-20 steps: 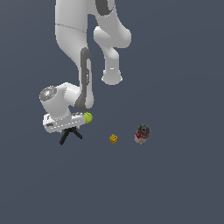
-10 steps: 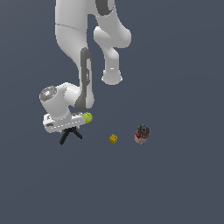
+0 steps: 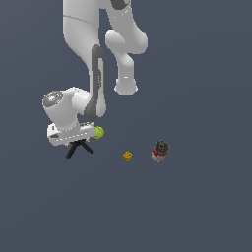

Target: Pick up a designated object from a clutter of objects.

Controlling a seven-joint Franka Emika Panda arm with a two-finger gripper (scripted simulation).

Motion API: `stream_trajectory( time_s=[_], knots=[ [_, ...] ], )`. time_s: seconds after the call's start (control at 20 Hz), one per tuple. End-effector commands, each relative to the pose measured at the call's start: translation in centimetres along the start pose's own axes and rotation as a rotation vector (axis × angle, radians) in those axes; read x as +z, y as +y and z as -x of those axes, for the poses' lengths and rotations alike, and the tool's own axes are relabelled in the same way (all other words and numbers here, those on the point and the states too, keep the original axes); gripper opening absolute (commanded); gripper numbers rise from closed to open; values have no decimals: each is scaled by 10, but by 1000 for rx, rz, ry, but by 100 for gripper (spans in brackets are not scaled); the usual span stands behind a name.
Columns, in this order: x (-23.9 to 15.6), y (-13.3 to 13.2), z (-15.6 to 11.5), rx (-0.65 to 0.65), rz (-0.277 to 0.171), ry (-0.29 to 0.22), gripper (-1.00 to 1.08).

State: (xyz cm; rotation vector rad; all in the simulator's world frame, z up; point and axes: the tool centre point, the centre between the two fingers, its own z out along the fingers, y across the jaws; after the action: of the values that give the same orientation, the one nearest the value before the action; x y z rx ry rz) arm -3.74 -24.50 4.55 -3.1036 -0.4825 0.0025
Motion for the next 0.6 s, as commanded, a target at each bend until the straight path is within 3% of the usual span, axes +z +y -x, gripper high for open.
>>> stream_trajectory(
  time_s=[0.0, 0.55],
  knots=[
    [-14, -2, 1, 0, 2, 2, -100],
    [-109, -20, 11, 0, 1, 2, -100]
  ],
)
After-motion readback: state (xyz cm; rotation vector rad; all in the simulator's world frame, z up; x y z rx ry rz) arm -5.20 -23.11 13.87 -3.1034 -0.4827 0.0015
